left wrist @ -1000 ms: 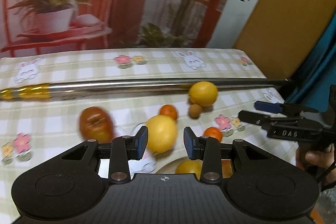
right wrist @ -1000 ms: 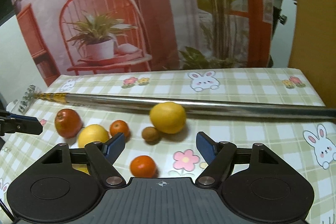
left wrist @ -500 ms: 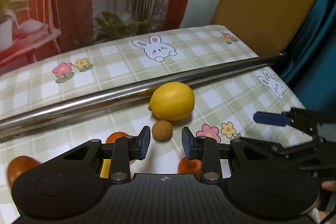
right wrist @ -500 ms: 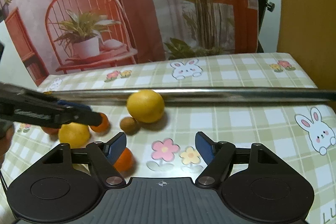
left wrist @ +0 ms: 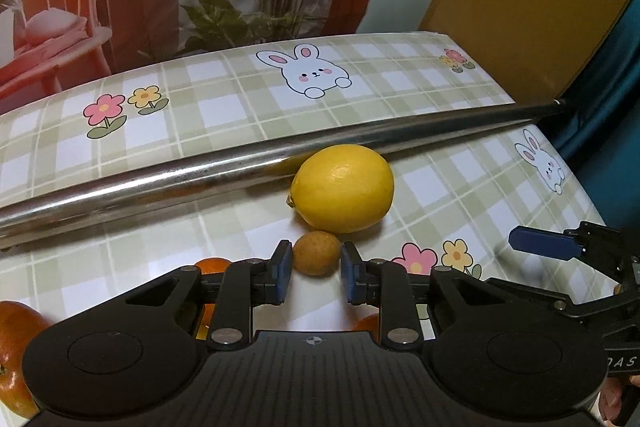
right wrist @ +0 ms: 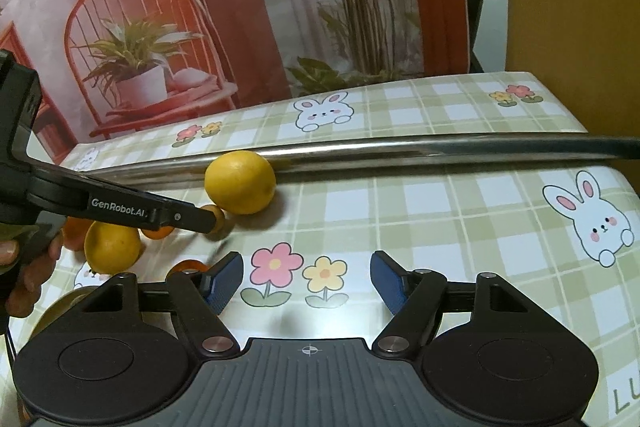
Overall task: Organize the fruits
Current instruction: 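Move the left gripper to a small brown kiwi and close on it, then grasp an orange tangerine with the right gripper while the left gripper carries the kiwi toward the plate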
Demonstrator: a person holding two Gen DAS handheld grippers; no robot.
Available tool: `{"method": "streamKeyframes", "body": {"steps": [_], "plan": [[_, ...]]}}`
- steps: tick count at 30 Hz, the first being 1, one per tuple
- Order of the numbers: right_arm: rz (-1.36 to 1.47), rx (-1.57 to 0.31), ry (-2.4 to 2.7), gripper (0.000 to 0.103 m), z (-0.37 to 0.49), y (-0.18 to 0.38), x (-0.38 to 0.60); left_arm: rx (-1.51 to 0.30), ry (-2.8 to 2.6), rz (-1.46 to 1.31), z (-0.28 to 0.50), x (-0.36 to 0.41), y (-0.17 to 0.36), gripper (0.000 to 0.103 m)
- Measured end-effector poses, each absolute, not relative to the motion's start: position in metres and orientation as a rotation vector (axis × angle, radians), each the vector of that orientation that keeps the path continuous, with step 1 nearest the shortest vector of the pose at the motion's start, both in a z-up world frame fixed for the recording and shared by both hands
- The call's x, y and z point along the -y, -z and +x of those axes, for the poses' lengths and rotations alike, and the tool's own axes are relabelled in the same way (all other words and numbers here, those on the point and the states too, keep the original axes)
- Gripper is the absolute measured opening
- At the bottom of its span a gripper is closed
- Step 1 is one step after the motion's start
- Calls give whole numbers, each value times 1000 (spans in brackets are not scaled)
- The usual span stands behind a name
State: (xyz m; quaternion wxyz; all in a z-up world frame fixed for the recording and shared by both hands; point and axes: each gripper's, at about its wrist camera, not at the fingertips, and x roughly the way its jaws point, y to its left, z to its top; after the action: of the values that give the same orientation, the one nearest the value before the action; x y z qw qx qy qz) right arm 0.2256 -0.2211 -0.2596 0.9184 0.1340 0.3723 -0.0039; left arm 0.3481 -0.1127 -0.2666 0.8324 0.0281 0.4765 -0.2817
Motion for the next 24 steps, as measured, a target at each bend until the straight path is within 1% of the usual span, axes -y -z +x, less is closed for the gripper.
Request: {"method": "streamKeyframes", "body": {"steps": [6,9,12,24], "plan": [[281,-770,-7,67,227,259,218,-998,587,63,343,110,264,27],[280,-768,-22,66,227,258,214,-981,598,33,337,101,255,27],[282,-778,-55,60,230,259,210,-950,610,10,327,91,241,27],[217,-791,-218,48,248,258,165,-872,578,-36,270,33,202,27]]}}
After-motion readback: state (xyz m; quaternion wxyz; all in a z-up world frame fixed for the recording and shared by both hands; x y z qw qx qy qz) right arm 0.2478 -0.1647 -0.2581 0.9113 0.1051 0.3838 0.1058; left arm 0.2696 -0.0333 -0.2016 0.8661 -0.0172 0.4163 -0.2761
